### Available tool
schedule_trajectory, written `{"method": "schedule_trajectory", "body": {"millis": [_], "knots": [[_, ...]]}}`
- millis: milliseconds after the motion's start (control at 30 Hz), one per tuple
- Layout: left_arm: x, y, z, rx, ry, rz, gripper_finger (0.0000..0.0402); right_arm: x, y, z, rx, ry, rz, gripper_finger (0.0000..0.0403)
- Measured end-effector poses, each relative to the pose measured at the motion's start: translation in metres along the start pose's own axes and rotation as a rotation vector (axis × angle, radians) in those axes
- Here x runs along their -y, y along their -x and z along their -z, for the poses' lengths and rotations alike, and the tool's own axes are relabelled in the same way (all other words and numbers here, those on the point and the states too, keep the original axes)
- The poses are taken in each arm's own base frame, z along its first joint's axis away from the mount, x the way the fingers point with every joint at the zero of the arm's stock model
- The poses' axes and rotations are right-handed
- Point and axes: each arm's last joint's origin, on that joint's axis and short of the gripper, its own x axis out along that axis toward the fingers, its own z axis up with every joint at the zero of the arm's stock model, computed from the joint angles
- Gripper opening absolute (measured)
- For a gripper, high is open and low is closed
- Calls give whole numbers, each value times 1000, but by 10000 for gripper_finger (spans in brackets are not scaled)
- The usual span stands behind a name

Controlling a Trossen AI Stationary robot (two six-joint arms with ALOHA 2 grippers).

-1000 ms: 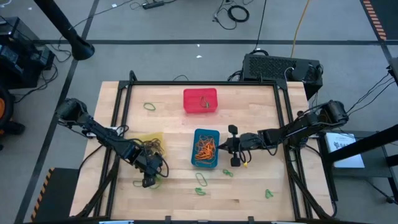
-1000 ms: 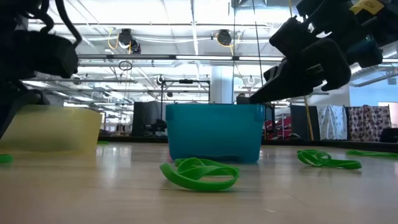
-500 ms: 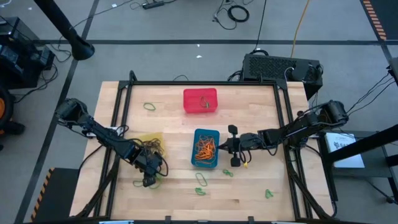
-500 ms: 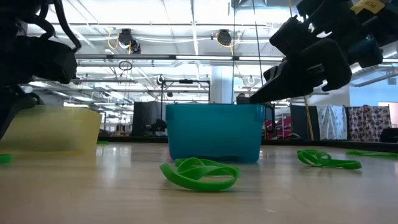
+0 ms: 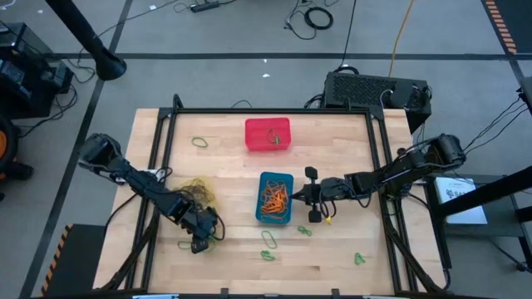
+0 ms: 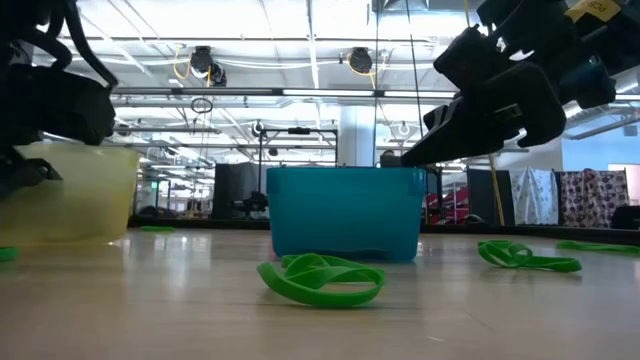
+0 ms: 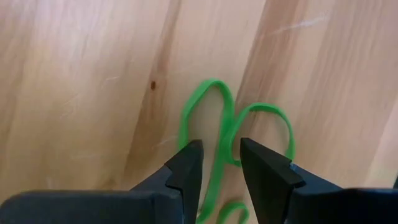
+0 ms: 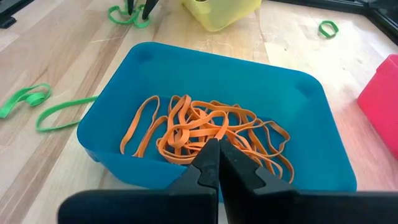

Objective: Sort rubber bands into baskets
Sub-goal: Put the green rubber band into the red bin

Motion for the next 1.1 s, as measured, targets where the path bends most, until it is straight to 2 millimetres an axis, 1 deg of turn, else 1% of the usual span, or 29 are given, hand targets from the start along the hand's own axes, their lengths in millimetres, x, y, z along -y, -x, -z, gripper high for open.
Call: {"method": "schedule_trajectory", "body": {"millis": [233,300,400,533,567,667,867,1000,1100], "knots": [[-1,-2,0,-8,1,-6,120,0,0,0,2,-1,0,0],[-1,-2,0,-9,1,-7,114,0,0,0,2,-1,0,0],[-1,-2,0,-14,1,-10,85,0,0,0,3,-1,0,0],[0,0,-1,-19,-41,-16,21,0,0,0,3,-1,0,0],[2,1,-1,-20,-63,-18,11,0,0,0,3,-1,0,0],[2,7,-1,-7,-84,-41,9,0,0,0,4,-3,0,0],[4,24,-1,51,-89,-21,3,0,0,0,2,-16,0,0],[5,39,-1,109,-99,12,3,0,0,0,2,-16,0,0],[5,53,0,176,-156,20,3,0,0,0,2,-17,0,0]]}}
